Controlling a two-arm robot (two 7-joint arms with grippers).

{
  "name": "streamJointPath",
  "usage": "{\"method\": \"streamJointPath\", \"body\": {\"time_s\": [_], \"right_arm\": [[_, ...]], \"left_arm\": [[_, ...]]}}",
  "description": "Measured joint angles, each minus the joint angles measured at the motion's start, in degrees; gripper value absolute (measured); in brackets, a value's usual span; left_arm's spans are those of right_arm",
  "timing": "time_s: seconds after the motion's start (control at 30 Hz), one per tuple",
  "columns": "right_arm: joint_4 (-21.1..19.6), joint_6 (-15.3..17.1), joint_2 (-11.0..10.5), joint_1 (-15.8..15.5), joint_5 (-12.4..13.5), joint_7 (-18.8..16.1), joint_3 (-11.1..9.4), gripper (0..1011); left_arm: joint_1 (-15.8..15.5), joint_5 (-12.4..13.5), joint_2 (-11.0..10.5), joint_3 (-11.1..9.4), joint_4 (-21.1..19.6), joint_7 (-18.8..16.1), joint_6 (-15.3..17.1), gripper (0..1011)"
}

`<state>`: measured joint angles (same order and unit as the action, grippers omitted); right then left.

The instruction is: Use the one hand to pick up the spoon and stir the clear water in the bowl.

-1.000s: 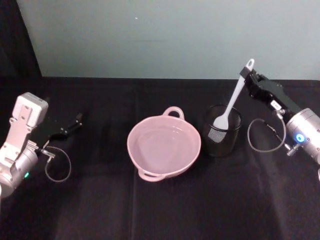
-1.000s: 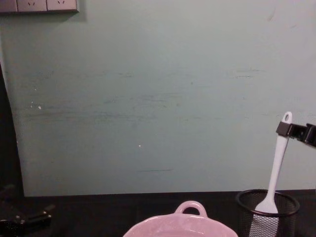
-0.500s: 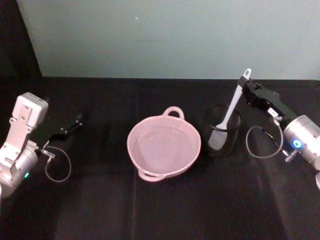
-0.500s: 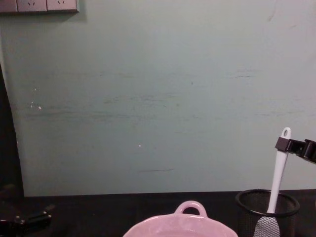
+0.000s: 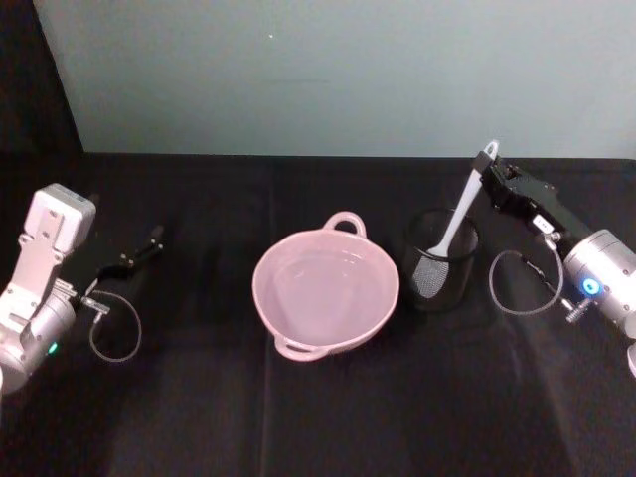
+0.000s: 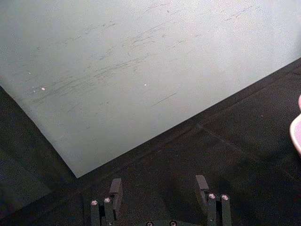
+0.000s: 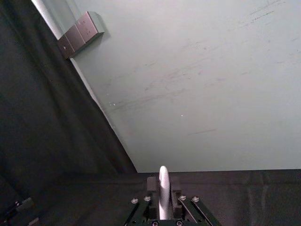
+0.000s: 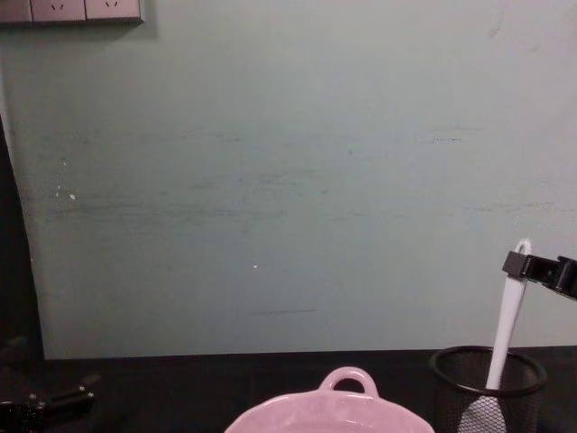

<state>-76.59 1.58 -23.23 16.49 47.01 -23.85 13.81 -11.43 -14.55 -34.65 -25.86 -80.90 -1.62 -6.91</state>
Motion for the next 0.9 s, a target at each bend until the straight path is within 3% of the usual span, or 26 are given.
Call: {"method": "streamJointPath", "body": {"time_s": [0.1, 0.6, 0.9], "right_arm": [[-0.05, 0.01, 0.01, -0.01, -0.02, 0.03, -0.01, 226], [-0.2, 0.1, 0.05, -0.08, -0.16, 0.18, -0.06, 747], [-0.24, 0.1, 0.05, -0.09, -0.21, 0.23, -0.06, 987]], "left_arm": [[0.0, 0.0, 0.0, 0.0, 0.0, 0.0, 0.0, 1011], [0.0, 0.0, 0.0, 0.0, 0.0, 0.0, 0.0, 1011], [0.0, 0.0, 0.0, 0.0, 0.0, 0.0, 0.0, 1011]]}}
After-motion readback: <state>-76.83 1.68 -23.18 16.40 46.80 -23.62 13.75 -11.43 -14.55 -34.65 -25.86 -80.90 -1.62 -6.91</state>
